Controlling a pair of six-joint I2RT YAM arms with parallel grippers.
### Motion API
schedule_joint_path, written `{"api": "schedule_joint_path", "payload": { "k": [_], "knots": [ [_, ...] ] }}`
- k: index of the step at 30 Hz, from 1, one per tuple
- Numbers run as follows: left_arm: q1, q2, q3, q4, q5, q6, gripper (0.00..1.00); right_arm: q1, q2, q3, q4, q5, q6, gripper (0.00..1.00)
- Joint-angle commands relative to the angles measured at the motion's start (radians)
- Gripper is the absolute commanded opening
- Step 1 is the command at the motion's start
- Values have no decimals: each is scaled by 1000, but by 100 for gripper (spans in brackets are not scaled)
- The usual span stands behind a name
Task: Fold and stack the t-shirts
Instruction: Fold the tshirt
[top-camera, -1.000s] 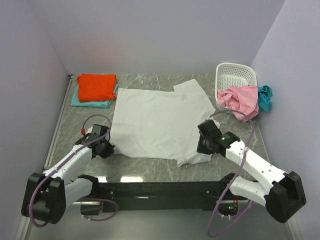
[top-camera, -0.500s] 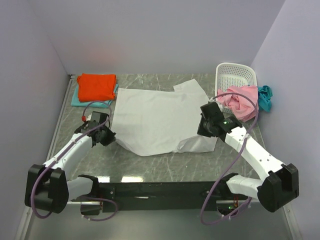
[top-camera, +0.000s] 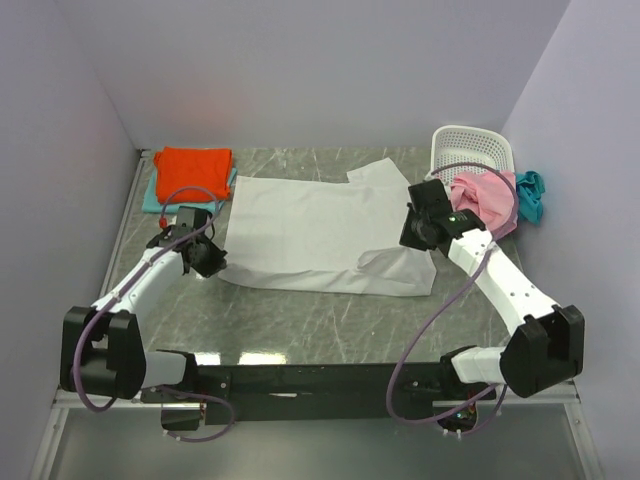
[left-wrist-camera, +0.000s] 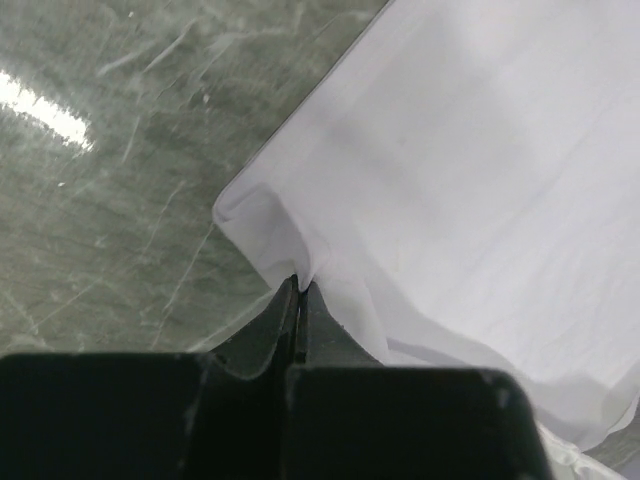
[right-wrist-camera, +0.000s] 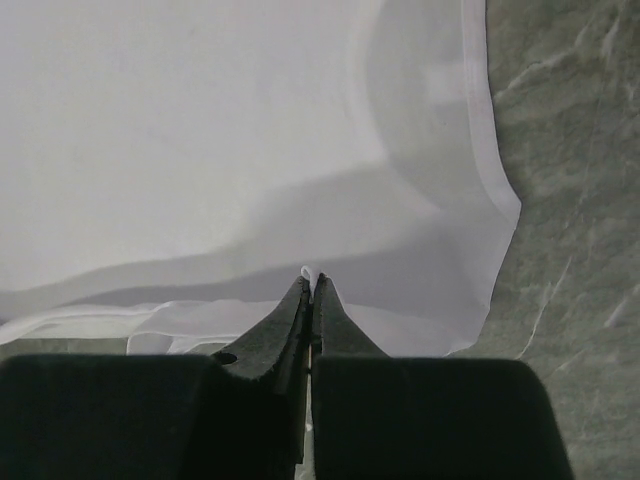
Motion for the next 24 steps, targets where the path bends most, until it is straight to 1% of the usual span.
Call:
{"api": "schedule_joint_path", "payload": {
  "k": [1, 7, 13, 18, 24],
  "knots": [
    [9, 22, 70, 13, 11, 29, 1, -15, 18, 76, 42, 9, -45, 0],
    [23, 50, 99, 19, 5, 41, 1, -34, 87, 154, 53, 12, -83, 0],
    [23, 58, 110, 44, -45, 20, 1, -53, 153, 217, 44, 16, -102, 0],
    [23, 99, 147, 78, -29, 41, 1, -67, 185, 228, 47, 9, -108, 0],
    [23, 176, 205, 79, -38, 58, 1, -79, 225, 239, 47, 0, -114, 0]
  ]
}}
